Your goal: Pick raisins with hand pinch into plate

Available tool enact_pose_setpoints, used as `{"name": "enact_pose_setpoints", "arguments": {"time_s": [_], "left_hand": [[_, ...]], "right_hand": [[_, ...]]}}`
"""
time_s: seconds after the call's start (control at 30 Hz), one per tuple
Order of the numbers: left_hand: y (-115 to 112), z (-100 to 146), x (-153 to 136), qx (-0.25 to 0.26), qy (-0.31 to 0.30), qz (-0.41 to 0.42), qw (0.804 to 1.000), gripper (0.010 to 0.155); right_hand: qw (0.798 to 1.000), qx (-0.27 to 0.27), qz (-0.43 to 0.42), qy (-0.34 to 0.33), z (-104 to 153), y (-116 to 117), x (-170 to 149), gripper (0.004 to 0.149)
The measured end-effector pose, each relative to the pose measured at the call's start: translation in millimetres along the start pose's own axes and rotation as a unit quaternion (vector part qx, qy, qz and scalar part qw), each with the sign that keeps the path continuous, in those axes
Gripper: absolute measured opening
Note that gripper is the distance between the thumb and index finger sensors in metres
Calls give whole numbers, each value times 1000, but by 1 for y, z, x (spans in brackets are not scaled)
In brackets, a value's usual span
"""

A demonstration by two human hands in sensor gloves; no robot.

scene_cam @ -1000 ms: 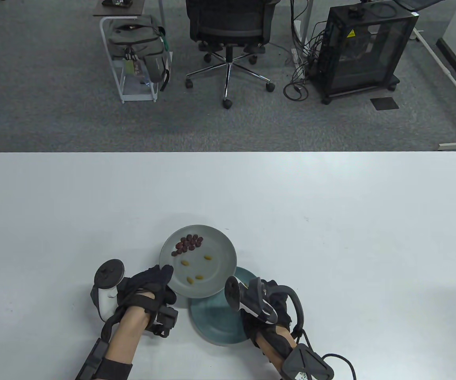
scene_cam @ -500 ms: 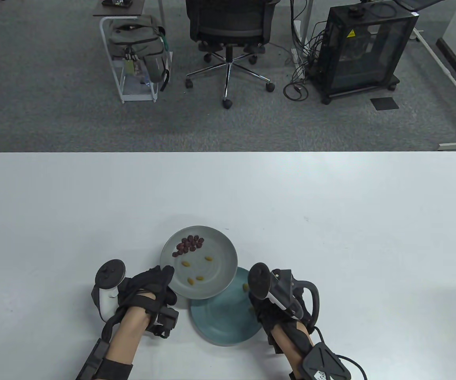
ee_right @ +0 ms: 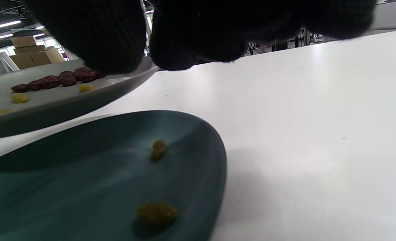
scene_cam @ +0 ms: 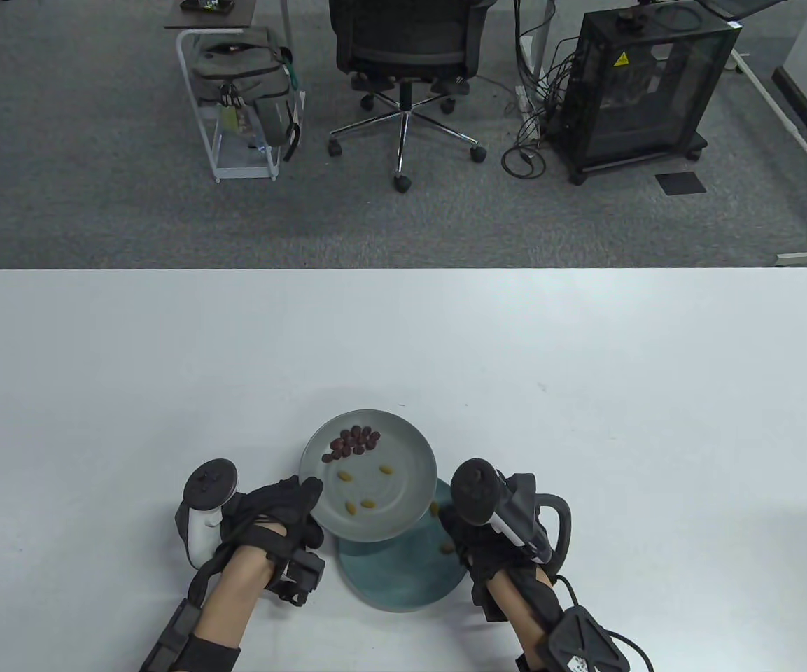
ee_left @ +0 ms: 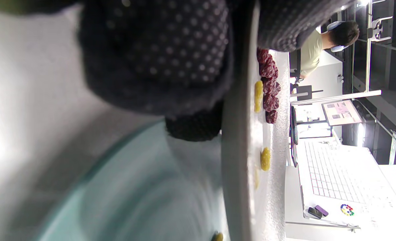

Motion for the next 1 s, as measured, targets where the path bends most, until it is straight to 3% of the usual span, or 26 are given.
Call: {"name": "enact_pose_setpoints", "arguments": {"time_s": [0.5, 0.77, 1.0], "left_hand": [[-17, 0, -1, -43, 5, 0, 999, 52], [-24, 0, -1, -58, 6, 0, 998, 51], [-29, 1, 0, -71, 4, -5, 997, 52]], "right_hand": [[999, 11, 11, -42, -8, -8, 34, 54], [998, 44, 38, -34, -22, -15, 48, 55], [999, 24, 30, -29, -27, -7, 51, 55]]}}
Point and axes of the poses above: the tracker on the back of each hand, its own x axis roughly to the thumb side, its own z axis roughly from the fingertips to the wrist, y = z × x, the point moved 3 cm from there along -z, roughly from the wrist to the fingertips, and after that the axes turned 3 degrees about z, right-handed, at the moved point
